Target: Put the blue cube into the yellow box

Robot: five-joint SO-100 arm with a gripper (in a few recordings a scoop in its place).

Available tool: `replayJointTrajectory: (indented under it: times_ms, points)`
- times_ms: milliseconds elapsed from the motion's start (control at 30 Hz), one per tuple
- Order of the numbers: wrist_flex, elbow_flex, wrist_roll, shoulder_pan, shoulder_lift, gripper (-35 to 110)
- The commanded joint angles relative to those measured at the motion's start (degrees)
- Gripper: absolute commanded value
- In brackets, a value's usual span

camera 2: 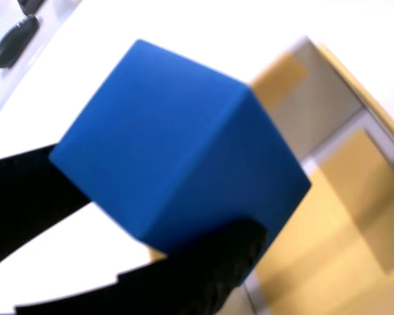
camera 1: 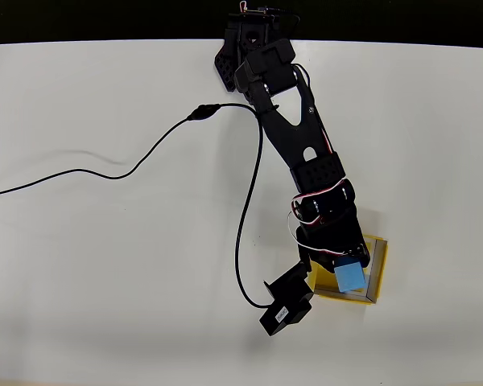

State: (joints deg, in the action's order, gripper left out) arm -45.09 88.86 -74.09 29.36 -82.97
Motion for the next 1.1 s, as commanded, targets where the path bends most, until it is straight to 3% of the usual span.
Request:
replayJointTrajectory:
  times_ms: [0,267,367,633,1067]
  points:
    - [-0.6,-7.2,0.0,-0.1,-1.6,22]
    - [4.0,-3.3,-0.3,-0.9,1.1,41]
    - [5.7,-2.8,-0.4,-1.2,-0.5,42]
    - [5.4,3.1,-7.1,-5.7,-18.1,26]
    - [8.7,37.0,-18.0,-20.7,-48.4,9]
